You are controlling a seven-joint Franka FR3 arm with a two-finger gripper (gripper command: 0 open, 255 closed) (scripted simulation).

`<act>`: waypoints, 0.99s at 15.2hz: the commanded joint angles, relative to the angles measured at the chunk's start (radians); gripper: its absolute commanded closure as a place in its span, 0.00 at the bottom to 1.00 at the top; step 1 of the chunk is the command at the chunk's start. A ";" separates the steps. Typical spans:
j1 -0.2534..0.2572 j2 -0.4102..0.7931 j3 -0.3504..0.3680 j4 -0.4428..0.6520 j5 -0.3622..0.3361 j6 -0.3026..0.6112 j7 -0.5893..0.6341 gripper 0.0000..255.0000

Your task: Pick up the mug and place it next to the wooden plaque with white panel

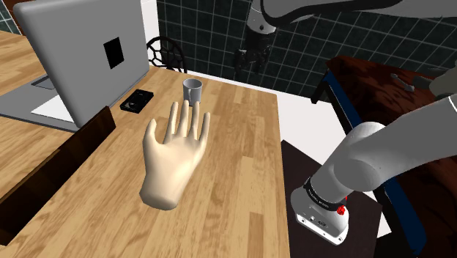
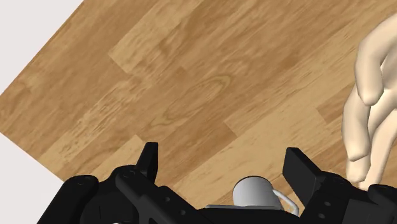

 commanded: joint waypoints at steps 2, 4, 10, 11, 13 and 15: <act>0.002 0.119 -0.007 0.053 0.016 0.069 -0.003 0.00; 0.005 0.196 -0.009 0.096 0.028 0.104 -0.004 0.00; 0.010 0.429 -0.013 0.257 0.070 0.179 -0.013 0.00; 0.010 0.468 -0.013 0.289 0.078 0.187 -0.015 0.00; 0.010 0.546 -0.012 0.356 0.093 0.199 -0.019 0.00; 0.008 0.625 -0.010 0.429 0.107 0.206 -0.022 0.00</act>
